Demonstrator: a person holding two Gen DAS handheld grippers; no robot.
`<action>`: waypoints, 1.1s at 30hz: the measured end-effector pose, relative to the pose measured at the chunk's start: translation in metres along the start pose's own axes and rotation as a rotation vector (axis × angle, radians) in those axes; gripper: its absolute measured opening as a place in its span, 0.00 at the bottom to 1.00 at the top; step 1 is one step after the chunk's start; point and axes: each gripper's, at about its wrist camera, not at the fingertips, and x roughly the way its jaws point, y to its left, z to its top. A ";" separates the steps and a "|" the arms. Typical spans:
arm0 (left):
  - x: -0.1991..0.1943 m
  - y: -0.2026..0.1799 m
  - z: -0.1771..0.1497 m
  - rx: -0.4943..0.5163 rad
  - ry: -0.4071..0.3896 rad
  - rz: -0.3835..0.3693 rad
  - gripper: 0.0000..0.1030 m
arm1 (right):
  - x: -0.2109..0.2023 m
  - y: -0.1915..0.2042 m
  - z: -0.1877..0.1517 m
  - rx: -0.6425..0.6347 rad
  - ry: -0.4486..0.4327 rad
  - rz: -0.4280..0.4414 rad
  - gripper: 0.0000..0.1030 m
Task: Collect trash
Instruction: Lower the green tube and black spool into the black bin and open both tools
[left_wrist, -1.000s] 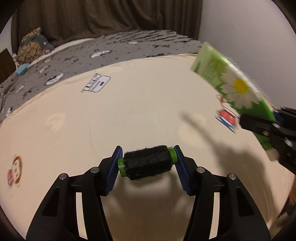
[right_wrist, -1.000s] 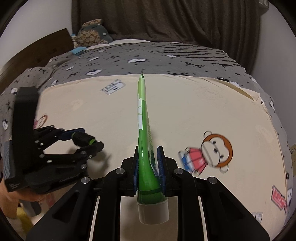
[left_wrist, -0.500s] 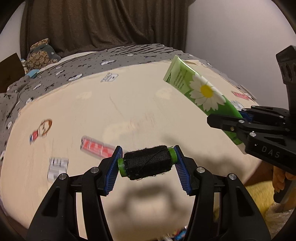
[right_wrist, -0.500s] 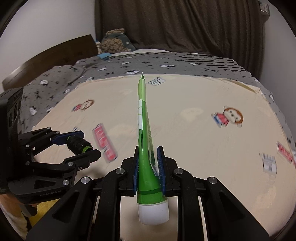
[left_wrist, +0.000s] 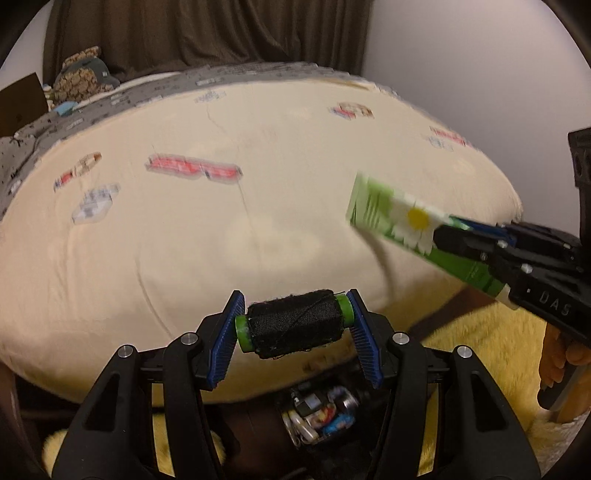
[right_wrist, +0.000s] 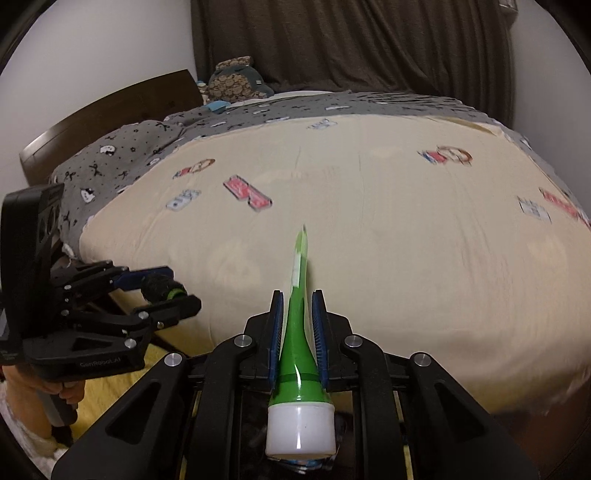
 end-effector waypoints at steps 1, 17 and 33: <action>0.004 -0.004 -0.010 0.004 0.015 -0.006 0.52 | 0.000 0.001 -0.006 0.004 0.003 0.000 0.16; 0.064 -0.020 -0.082 0.021 0.203 -0.027 0.52 | 0.045 -0.009 -0.080 0.114 0.174 -0.002 0.14; 0.092 -0.022 -0.113 0.023 0.343 -0.062 0.65 | 0.060 -0.011 -0.108 0.152 0.283 -0.040 0.16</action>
